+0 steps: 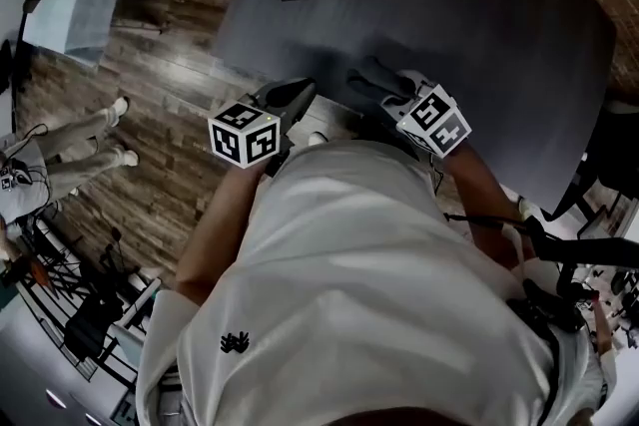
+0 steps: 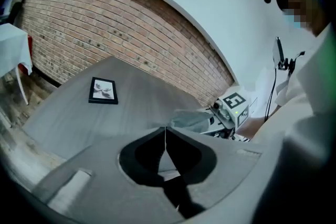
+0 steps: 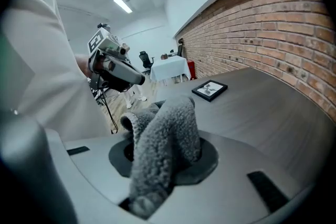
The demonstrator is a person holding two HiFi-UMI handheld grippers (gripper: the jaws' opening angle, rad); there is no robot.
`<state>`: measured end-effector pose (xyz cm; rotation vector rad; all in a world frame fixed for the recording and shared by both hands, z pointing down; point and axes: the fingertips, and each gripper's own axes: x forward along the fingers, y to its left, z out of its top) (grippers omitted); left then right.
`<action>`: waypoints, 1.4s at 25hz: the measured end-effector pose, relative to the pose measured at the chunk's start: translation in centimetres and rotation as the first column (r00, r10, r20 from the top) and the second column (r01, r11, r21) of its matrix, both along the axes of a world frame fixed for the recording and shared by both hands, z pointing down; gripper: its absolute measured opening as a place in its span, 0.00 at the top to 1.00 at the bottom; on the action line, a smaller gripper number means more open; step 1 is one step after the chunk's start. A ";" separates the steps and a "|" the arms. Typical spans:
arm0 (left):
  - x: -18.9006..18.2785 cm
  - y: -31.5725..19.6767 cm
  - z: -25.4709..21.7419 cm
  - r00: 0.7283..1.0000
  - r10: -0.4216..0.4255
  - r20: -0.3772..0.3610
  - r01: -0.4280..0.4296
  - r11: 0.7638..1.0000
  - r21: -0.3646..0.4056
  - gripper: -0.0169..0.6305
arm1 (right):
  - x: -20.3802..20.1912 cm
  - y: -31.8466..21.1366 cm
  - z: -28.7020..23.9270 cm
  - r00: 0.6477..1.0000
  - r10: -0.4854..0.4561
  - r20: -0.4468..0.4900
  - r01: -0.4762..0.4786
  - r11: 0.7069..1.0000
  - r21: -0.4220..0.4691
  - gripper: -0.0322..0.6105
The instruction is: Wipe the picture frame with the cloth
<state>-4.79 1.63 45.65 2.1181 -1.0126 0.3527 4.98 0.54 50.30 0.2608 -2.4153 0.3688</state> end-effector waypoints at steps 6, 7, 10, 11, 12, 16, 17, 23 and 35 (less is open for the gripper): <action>-4.2 5.5 -0.8 0.999 -0.041 -0.029 0.042 0.998 0.039 0.95 | -3.4 4.5 -0.7 1.000 0.002 -0.009 -0.001 0.999 0.040 0.81; -4.8 6.6 -0.9 0.999 -0.042 -0.034 0.044 0.998 0.042 0.95 | -3.9 5.4 -1.0 1.000 0.001 -0.010 0.000 0.999 0.045 0.81; -6.3 9.7 -1.3 0.997 -0.049 -0.055 0.051 0.998 0.047 0.95 | -5.5 8.6 -1.7 1.000 -0.006 -0.020 0.008 0.998 0.062 0.81; -6.8 10.5 -1.2 0.997 -0.048 -0.063 0.051 0.998 0.049 0.95 | -5.9 9.4 -1.7 1.000 -0.004 -0.023 0.006 0.998 0.065 0.81; -7.1 11.2 -1.0 0.997 -0.045 -0.068 0.049 0.997 0.052 0.95 | -6.3 10.1 -1.4 1.000 -0.001 -0.025 0.002 0.998 0.067 0.81; -8.1 13.0 -0.2 0.997 -0.041 -0.061 0.046 0.997 0.070 0.95 | -7.7 12.4 -0.7 1.000 0.000 -0.016 0.001 0.997 0.073 0.81; -8.3 13.3 -0.3 0.997 -0.041 -0.062 0.046 0.996 0.074 0.95 | -8.0 12.9 -0.8 1.000 -0.003 -0.016 0.004 0.997 0.076 0.81; -9.2 15.0 -0.8 0.997 -0.044 -0.060 0.049 0.994 0.095 0.95 | -9.6 15.0 -1.6 0.999 -0.036 -0.022 0.038 0.995 0.091 0.81; -8.5 17.4 -0.6 0.997 -0.050 -0.065 0.057 0.993 0.106 0.95 | -8.6 17.9 -2.6 0.998 -0.053 -0.044 0.059 0.990 0.132 0.81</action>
